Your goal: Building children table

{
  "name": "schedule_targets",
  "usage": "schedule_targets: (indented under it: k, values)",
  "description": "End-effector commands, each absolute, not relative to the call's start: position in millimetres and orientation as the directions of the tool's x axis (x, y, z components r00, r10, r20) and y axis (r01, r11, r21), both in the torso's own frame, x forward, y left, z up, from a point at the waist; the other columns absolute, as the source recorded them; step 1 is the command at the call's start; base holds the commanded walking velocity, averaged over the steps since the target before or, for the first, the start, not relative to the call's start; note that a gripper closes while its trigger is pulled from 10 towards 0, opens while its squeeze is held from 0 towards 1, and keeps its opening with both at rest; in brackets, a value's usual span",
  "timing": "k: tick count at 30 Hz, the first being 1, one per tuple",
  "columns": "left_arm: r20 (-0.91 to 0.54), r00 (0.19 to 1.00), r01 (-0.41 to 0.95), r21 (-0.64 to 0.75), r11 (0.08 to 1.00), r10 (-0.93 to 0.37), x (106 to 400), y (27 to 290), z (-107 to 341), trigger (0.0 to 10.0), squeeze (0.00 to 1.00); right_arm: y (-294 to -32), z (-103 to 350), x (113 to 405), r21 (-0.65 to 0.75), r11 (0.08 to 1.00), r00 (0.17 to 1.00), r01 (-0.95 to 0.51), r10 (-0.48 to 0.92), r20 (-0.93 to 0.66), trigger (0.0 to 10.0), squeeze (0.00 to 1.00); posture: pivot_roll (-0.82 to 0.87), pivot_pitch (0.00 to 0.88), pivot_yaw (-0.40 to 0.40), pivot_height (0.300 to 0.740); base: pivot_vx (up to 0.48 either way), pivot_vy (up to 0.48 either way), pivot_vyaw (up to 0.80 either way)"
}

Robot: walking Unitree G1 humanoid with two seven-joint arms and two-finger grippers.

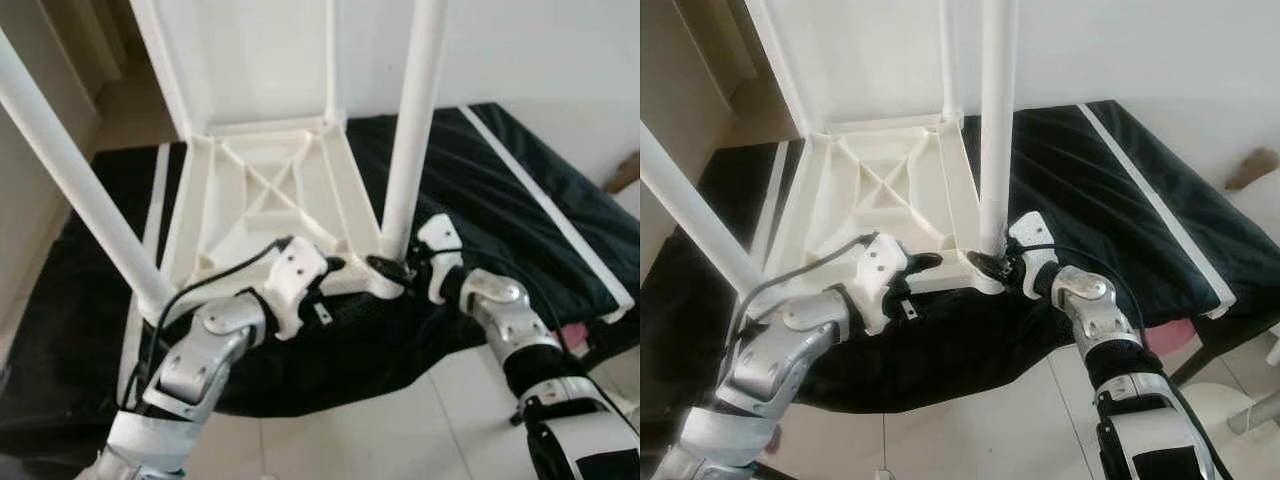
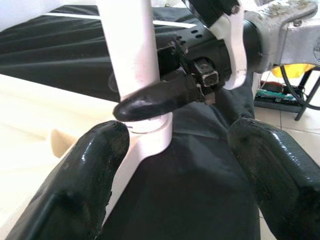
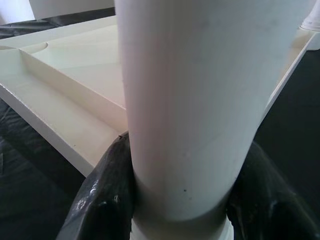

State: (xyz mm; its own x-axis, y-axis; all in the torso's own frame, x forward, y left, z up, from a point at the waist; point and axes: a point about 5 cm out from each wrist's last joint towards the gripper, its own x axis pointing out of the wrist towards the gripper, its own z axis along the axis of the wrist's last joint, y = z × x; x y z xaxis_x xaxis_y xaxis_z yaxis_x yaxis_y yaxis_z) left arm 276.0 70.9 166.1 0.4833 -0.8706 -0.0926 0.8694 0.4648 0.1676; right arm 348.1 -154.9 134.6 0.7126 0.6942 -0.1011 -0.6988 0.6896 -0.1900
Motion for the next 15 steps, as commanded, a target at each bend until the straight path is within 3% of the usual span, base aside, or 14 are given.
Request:
schedule_targets:
  k: [1, 2, 3, 7, 15]
  values:
    - [-0.108, 0.422, 0.902, 0.152, 0.405, -0.900, 271, 67, 164, 10.0, 0.00, -162, 123, 343, -0.193, 0.693, 0.719, -0.694, 0.677, -0.155, 4.8, 0.00, 0.07, 0.000, 0.060, 0.740, 0.000, 0.000, 0.00]
    - [-0.107, 0.423, 0.901, 0.151, 0.406, -0.900, 271, 66, 164, 10.0, 0.00, -163, 123, 344, -0.191, 0.702, 0.727, -0.686, 0.669, -0.153, 4.8, 0.00, 0.07, 0.000, 0.060, 0.740, 0.000, 0.000, 0.00]
    - [-0.105, 0.423, 0.901, 0.149, 0.406, -0.900, 271, 66, 164, 10.0, 0.00, -164, 123, 343, -0.178, 0.715, 0.737, -0.676, 0.660, -0.146, 10.0, 0.00, 0.07, 0.000, 0.060, 0.740, 0.000, 0.000, 0.00]
    - [-0.105, 0.424, 0.901, 0.147, 0.407, -0.900, 271, 65, 164, 10.0, 0.00, -165, 123, 343, -0.160, 0.733, 0.751, -0.661, 0.647, -0.134, 10.0, 0.00, 0.07, 0.000, 0.059, 0.740, 0.000, 0.000, 0.00]
    - [-0.103, 0.421, 0.904, 0.137, 0.406, -0.901, 269, 64, 163, 10.0, 0.00, -152, 117, 336, -0.095, 0.925, 0.929, -0.369, 0.364, -0.060, 10.0, 0.00, 0.06, 0.000, 0.070, 0.740, 0.000, 0.000, 0.00]
